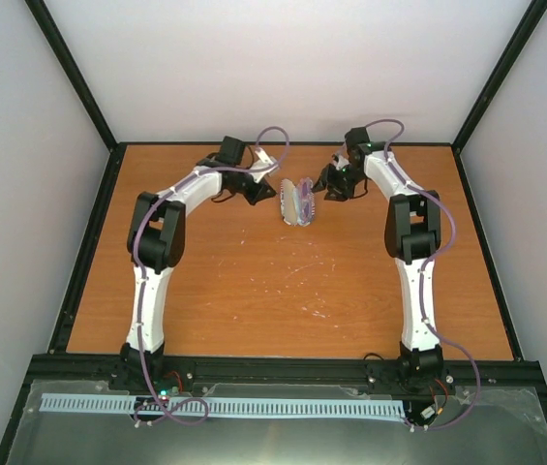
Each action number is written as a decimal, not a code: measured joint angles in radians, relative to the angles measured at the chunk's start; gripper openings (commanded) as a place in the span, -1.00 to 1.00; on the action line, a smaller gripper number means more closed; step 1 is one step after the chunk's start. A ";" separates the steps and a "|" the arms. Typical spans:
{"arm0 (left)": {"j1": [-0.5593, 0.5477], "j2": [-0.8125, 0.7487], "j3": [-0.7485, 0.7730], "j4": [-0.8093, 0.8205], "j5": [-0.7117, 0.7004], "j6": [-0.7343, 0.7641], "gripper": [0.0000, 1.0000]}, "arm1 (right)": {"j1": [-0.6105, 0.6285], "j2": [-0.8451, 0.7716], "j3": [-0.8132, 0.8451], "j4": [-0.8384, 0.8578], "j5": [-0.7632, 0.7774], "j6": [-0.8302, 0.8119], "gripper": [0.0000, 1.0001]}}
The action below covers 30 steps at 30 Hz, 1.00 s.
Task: Organize the sunglasses
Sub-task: Adjust the sunglasses in the sunglasses case.
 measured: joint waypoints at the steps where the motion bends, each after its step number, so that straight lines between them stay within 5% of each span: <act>1: 0.017 -0.006 -0.009 0.004 -0.003 -0.003 -0.90 | -0.004 -0.006 -0.001 0.008 0.000 0.005 -0.04; 7: 0.087 -0.026 -0.044 0.023 -0.040 -0.009 -0.92 | -0.016 -0.023 -0.001 0.044 0.000 0.024 -0.13; 14: 0.071 0.000 -0.005 -0.013 -0.045 -0.015 -0.93 | -0.017 -0.023 -0.001 0.034 0.066 0.045 -0.87; 30: 0.012 0.067 0.046 -0.058 -0.045 -0.017 -0.93 | 0.002 0.027 0.045 -0.010 0.164 0.043 -0.91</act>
